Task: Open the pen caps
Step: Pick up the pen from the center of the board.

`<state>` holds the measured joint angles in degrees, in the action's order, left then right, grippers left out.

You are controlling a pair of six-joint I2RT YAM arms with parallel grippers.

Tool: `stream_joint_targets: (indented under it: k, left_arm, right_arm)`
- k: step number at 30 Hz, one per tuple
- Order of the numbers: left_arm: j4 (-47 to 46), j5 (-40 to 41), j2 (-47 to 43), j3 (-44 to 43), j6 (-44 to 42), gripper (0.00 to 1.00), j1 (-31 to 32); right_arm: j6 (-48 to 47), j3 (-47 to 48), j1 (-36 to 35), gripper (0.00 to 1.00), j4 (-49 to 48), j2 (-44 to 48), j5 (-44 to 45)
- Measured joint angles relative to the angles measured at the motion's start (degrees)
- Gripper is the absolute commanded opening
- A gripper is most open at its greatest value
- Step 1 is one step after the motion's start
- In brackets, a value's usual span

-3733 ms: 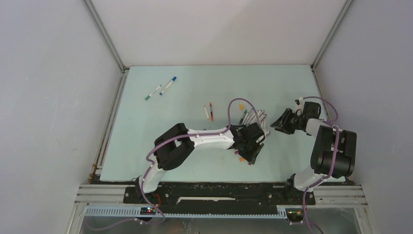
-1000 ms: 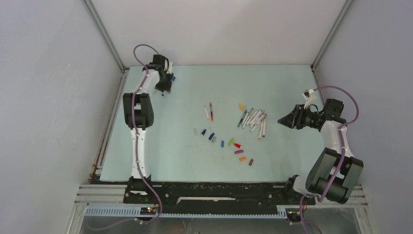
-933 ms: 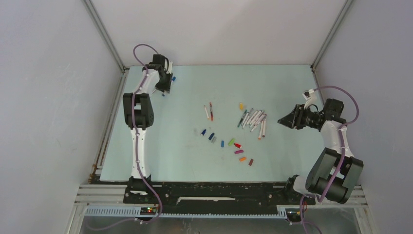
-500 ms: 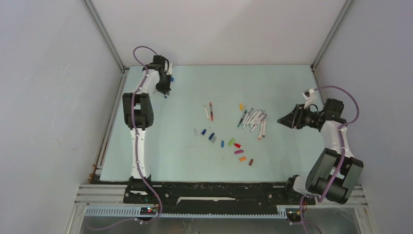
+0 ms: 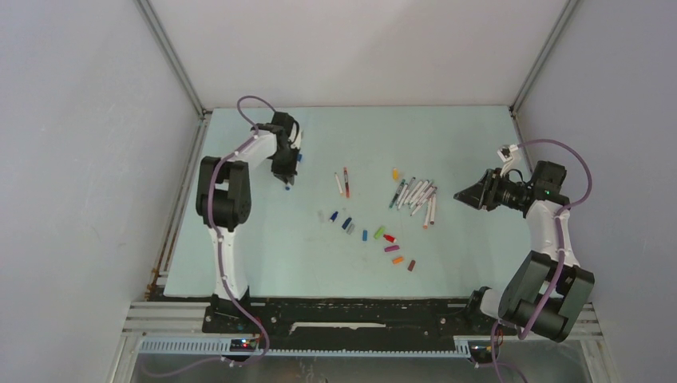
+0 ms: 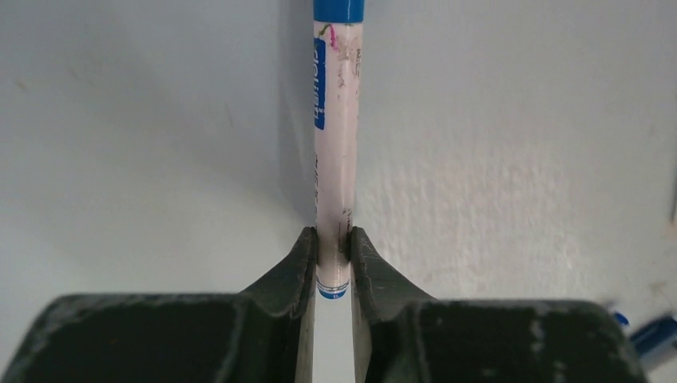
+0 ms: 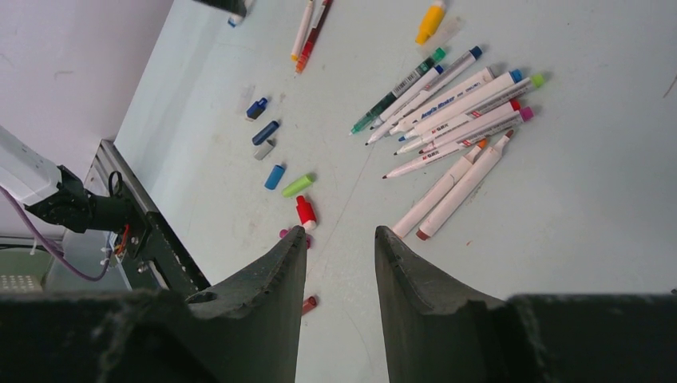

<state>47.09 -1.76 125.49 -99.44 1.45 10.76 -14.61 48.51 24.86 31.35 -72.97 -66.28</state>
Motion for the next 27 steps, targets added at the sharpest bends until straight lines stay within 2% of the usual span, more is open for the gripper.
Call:
stream_joint_targets:
  k: [7,10,13,16,20,27]
  left_arm:
    - [-6.5,-0.4,-11.6,17.7,7.7,0.13,1.6]
    - [-9.0,-0.3,-13.2,21.6,10.5,0.22,1.8]
    - [-10.3,0.2,-13.3,22.1,12.2,0.33,2.5]
    - [-10.7,0.8,-13.3,22.0,13.2,0.38,3.1]
    - [-9.7,2.3,-12.1,20.2,13.5,0.39,3.5]
    - [-8.2,3.2,-7.0,11.6,12.9,0.36,3.5]
  right_arm:
    - [0.4,0.0,0.0,0.39,0.0,0.7,-1.3]
    - [0.7,0.0,0.0,0.39,0.0,0.9,-1.8]
    - [0.7,0.0,0.0,0.39,0.0,0.9,-2.3]
    - [0.7,0.0,-0.1,0.39,0.0,1.1,-2.5]
    - [0.7,0.0,-0.2,0.39,0.0,1.1,-2.5]
    - [0.7,0.0,-0.2,0.39,0.0,1.1,-2.5]
